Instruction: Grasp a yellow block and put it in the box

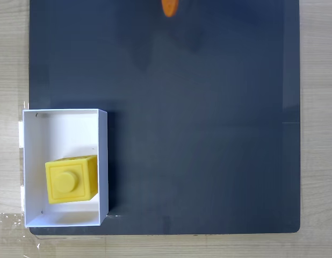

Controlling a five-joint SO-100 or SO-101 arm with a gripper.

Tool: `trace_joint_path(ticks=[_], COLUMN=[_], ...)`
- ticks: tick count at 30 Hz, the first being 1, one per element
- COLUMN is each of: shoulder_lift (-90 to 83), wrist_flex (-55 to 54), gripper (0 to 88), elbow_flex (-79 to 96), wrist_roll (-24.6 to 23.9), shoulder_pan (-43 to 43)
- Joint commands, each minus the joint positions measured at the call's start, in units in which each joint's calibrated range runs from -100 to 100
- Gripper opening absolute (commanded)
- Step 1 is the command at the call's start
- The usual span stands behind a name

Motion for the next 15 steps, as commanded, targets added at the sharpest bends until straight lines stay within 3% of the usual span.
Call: trace_joint_path(ticks=[1,10,15], shoulder_lift=[-9.7,-14.5,-14.5], wrist_flex=[-0.8,10.6,10.9], gripper=[5.8,5.2,5.2], elbow_flex=[14.9,28.2,29.2], wrist_roll=[0.2,2.1,2.3], shoulder_pan=[0.5,1.0,1.3])
